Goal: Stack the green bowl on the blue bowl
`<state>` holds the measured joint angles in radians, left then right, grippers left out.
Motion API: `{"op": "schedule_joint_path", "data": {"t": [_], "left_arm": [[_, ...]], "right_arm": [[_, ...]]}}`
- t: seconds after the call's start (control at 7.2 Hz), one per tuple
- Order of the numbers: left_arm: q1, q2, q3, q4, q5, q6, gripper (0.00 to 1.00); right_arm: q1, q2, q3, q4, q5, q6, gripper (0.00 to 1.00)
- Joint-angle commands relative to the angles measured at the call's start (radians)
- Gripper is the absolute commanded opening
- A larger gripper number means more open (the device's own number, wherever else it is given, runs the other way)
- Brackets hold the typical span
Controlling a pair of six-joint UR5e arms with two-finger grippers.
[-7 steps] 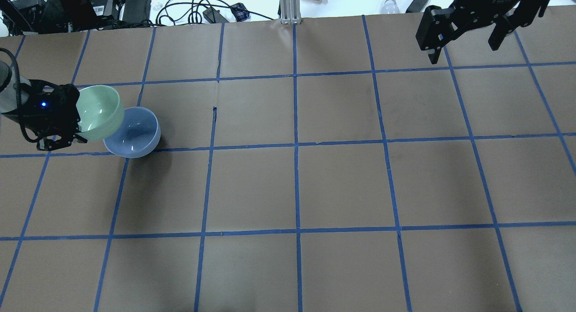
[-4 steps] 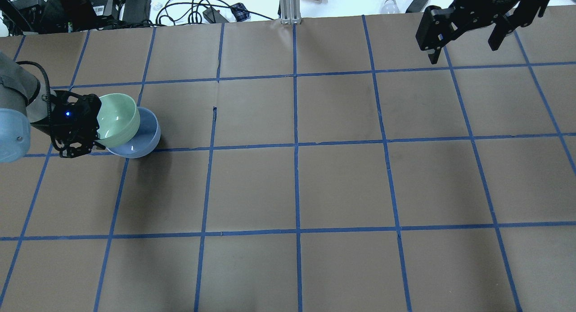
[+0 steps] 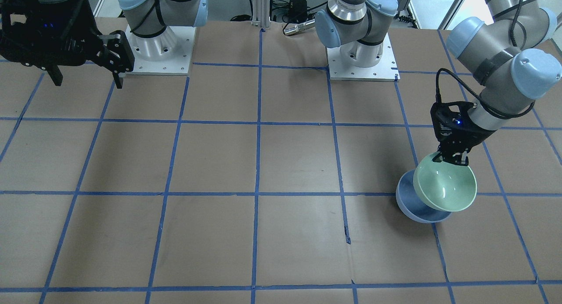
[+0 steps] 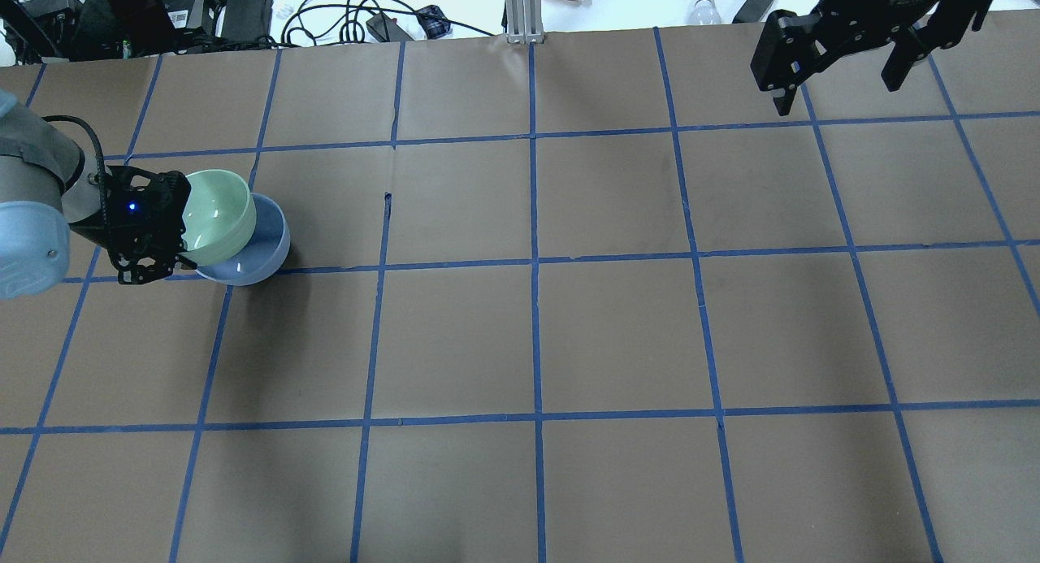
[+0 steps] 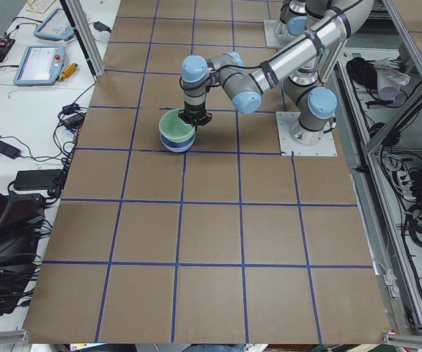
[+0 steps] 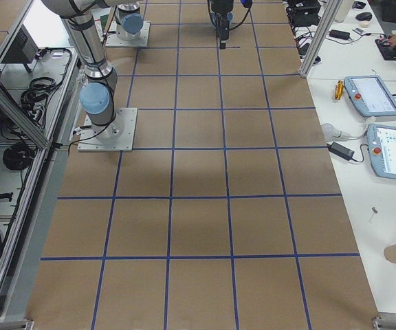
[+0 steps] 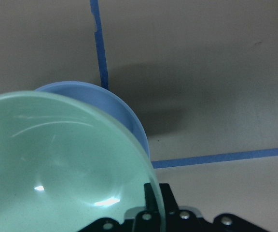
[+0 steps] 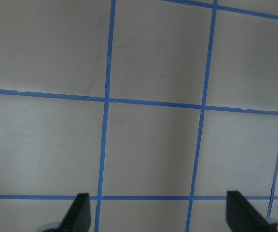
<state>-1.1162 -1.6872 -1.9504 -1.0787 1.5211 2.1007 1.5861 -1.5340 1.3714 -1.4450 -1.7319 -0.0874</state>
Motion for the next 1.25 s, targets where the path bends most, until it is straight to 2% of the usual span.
{"op": "schedule_joint_path", "data": {"t": [0.0, 0.42, 0.56, 0.83, 1.11], "left_arm": [[0.001, -0.015, 0.004, 0.008, -0.002, -0.078, 0.92], [-0.013, -0.005, 0.057, -0.026, 0.001, -0.189, 0.92], [-0.048, 0.012, 0.097, -0.103, -0.001, -0.274, 0.92], [-0.184, 0.053, 0.239, -0.307, 0.005, -0.544, 0.92], [-0.244, 0.060, 0.339, -0.423, 0.002, -0.805, 0.94]], "right_arm": [[0.000, 0.000, 0.000, 0.000, 0.000, 0.000, 1.00], [0.000, 0.000, 0.000, 0.000, 0.000, 0.000, 1.00], [0.000, 0.000, 0.000, 0.000, 0.000, 0.000, 1.00], [0.000, 0.000, 0.000, 0.000, 0.000, 0.000, 1.00], [0.000, 0.000, 0.000, 0.000, 0.000, 0.000, 1.00]]}}
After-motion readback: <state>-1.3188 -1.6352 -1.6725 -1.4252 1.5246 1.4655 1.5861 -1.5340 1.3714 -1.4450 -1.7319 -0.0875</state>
